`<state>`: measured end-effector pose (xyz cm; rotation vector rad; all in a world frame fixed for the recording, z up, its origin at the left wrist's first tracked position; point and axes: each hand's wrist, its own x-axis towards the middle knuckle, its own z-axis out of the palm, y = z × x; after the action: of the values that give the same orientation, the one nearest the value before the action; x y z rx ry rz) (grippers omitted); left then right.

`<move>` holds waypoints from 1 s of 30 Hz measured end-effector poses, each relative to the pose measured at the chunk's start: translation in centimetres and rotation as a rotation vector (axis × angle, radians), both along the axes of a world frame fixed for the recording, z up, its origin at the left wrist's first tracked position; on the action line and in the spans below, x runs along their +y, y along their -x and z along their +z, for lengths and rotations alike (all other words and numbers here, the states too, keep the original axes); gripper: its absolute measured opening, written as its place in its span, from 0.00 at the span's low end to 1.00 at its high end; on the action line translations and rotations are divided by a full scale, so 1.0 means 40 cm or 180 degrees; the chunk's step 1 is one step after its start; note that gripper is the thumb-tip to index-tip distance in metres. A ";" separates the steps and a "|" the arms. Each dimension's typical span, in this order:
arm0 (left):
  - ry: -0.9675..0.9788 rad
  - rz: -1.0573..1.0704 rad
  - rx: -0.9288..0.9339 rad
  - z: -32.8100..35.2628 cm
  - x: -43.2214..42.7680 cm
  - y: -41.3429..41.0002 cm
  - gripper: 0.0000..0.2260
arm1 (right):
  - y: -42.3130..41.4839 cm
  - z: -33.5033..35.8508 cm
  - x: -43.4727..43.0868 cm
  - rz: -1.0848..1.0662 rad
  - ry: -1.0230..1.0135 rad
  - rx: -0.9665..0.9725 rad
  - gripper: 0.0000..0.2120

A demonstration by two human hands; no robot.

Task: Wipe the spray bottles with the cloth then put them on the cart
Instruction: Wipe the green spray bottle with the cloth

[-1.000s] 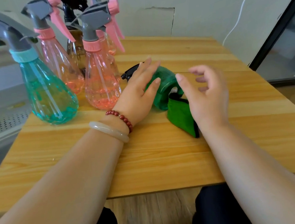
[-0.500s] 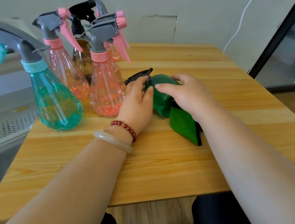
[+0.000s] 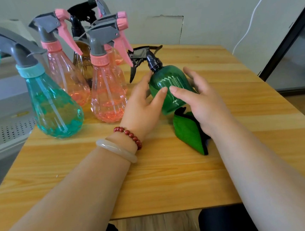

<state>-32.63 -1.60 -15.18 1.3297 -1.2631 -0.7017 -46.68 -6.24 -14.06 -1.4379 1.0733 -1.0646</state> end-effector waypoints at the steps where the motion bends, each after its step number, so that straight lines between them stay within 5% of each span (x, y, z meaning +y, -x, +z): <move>1: 0.0013 -0.0009 -0.0019 -0.001 -0.001 -0.001 0.25 | 0.005 0.001 -0.003 0.0059 0.0060 0.0151 0.37; 10: 0.0092 -0.0245 -0.0247 -0.008 -0.003 0.000 0.27 | 0.008 0.021 -0.005 -0.0026 0.0136 0.0654 0.42; 15: 0.0179 -0.0487 -0.0288 -0.018 -0.005 0.006 0.28 | 0.029 0.027 0.011 -0.0118 0.0125 0.0449 0.22; 19: 0.0289 -0.0263 0.0047 -0.022 -0.010 0.006 0.28 | 0.026 0.020 0.008 -0.0334 0.0277 0.0418 0.23; 30: 0.0102 -0.0075 -0.0839 -0.041 -0.016 -0.002 0.34 | -0.017 -0.005 0.003 -0.0133 0.0422 0.0527 0.30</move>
<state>-32.55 -2.25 -16.81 1.4163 -1.4954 -0.5317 -46.01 -6.12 -14.28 -1.6389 1.1723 -1.0778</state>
